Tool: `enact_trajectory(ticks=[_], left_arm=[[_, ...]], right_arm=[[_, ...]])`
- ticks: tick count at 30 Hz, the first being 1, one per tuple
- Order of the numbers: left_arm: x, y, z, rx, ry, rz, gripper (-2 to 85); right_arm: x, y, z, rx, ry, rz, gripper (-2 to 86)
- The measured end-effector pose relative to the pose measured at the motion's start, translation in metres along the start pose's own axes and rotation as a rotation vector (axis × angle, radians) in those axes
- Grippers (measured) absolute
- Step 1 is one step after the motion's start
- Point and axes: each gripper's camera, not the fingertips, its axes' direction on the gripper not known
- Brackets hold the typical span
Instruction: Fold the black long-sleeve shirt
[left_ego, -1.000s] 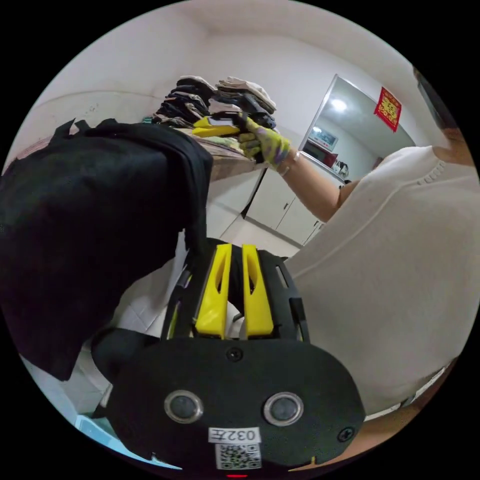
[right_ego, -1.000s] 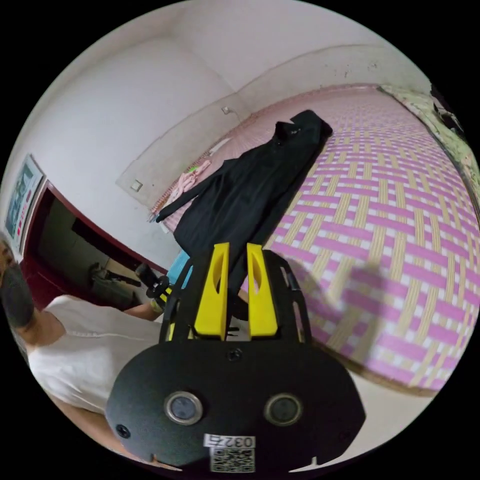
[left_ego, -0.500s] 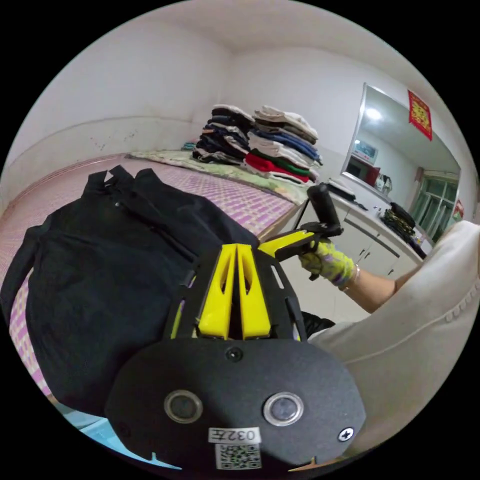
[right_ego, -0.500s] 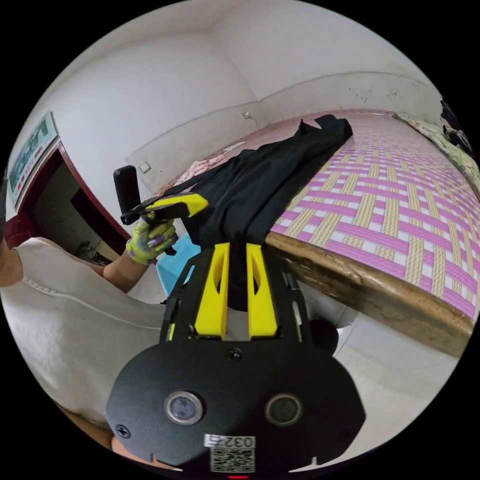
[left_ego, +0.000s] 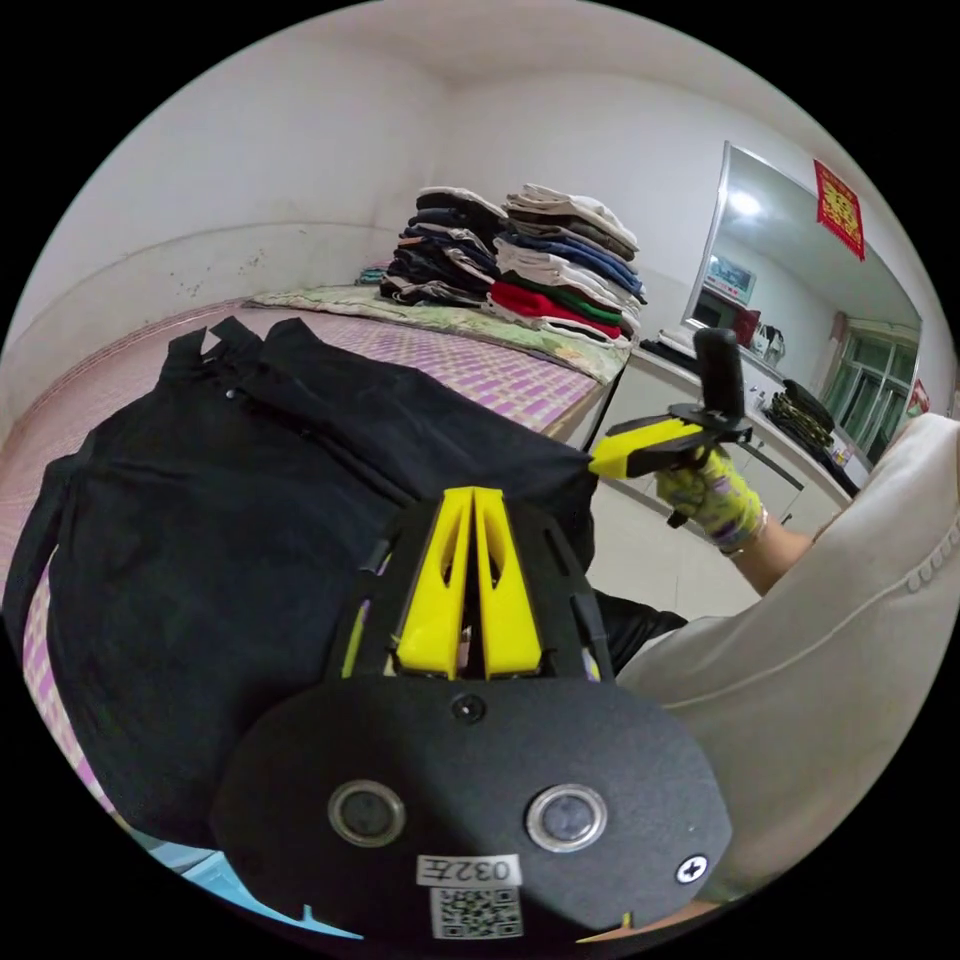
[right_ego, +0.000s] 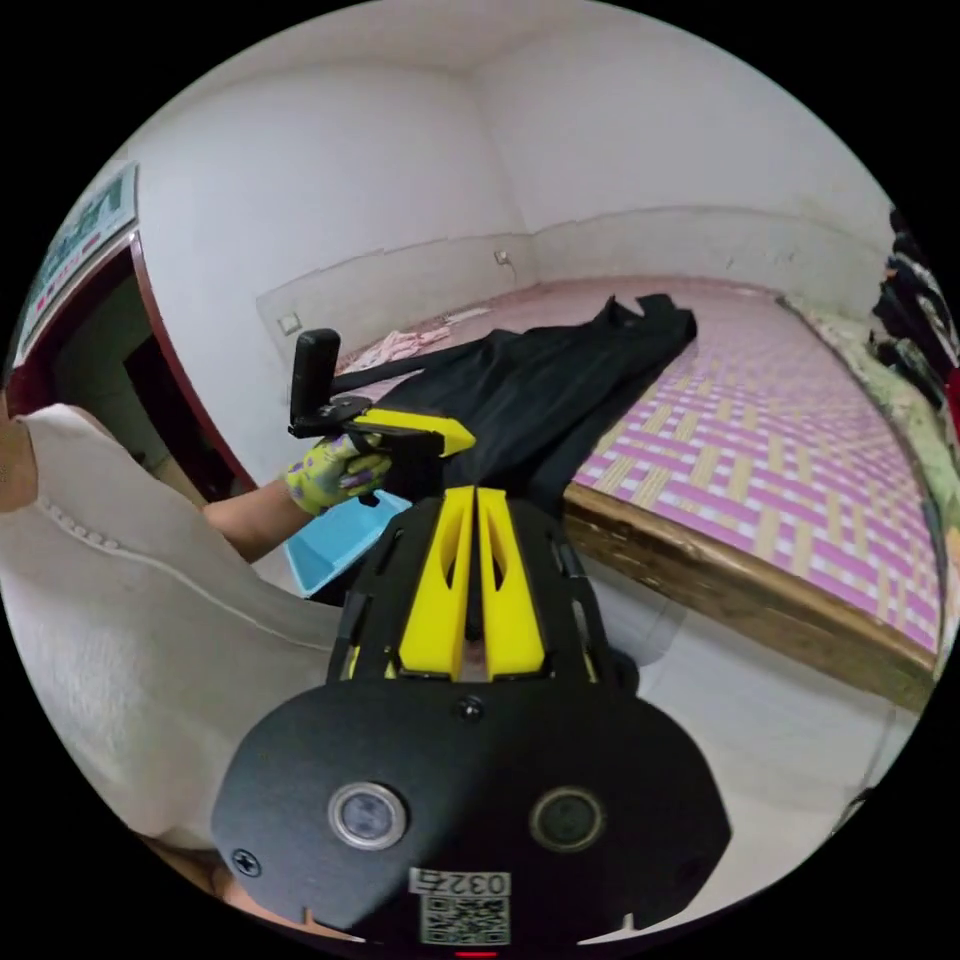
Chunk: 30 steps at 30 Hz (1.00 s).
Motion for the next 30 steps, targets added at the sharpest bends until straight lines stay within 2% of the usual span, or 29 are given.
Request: enact_trajectory(ticks=[3,5,7,12,14,18,21,26,30], left_arm=[[-0.005,0.007,0.001,0.032,0.029,-0.013,-0.9],[-0.013,0.013,0.0,0.052,0.073,-0.048,-0.9],[-0.016,0.016,-0.005,0.051,0.074,-0.071,-0.9],[-0.016,0.041,-0.052,0.169,-0.077,-0.093,-0.8],[-0.031,0.067,-0.087,0.264,-0.152,-0.193,-0.7],[-0.067,0.116,-0.139,0.357,-0.279,-0.41,0.5],[-0.1,0.161,-0.194,0.417,-0.453,-0.642,3.4],[-0.154,0.248,-0.317,0.638,-0.683,-0.996,5.7],[-0.188,0.305,-0.377,0.803,-0.678,-1.175,6.5]], right_arm=[[0.01,0.012,0.012,-0.068,0.062,0.053,-1.0],[0.037,0.025,0.05,-0.24,-0.095,0.162,-1.0],[0.041,0.033,0.051,-0.185,-0.166,0.194,-1.0],[0.044,0.035,0.028,-0.034,-0.089,0.217,-0.9],[0.045,0.033,0.019,0.019,-0.103,0.203,-0.9],[0.045,0.027,0.019,0.0,-0.105,0.171,-1.0],[0.047,0.024,0.023,-0.009,-0.128,0.186,-1.0],[0.048,0.02,0.019,0.01,-0.124,0.203,-1.0],[0.049,0.015,0.016,0.005,-0.124,0.213,-1.0]])
